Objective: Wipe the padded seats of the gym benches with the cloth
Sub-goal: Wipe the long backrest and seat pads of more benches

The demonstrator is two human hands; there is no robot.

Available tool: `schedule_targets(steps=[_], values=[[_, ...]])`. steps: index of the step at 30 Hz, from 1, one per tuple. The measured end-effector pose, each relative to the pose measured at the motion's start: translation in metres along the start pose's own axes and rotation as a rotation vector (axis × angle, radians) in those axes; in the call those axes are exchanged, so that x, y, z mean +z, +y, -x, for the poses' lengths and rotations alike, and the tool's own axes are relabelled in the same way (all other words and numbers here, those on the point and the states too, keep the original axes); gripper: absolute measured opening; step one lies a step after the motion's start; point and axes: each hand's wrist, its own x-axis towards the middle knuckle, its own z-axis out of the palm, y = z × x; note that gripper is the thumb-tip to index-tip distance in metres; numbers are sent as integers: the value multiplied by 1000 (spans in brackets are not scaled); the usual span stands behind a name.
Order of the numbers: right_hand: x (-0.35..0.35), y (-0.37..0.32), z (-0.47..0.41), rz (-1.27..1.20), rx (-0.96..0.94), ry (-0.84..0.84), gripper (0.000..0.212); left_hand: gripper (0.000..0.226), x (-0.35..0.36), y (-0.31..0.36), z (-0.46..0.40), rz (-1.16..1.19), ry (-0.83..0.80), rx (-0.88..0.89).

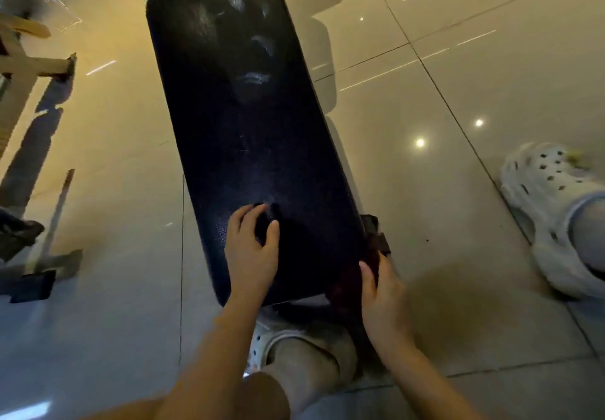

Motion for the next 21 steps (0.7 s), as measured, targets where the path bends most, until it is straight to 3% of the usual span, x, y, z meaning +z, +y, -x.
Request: schedule_targets(steps=[3,6,7,11,16,18,21], values=[[-1,-11,1,-127,-97,109,72,23,2,-8,33,133,94,-145],[4,-40,-9,-77,-398,84,57,20,-1,-24,47,214,150,-228],[11,-44,-18,27,-504,31,55,21,-2,-29,47,235,163,-249],[35,-32,-49,817,-788,-136,61,20,-9,-35,43,307,227,-269],[29,-27,-68,1016,-1263,-410,58,22,0,-30,31,280,234,-231],[32,-43,-94,987,-1316,-440,57,21,3,-27,27,280,229,-249],[51,-82,-141,962,-1216,-334,57,21,1,-21,16,325,251,-287]])
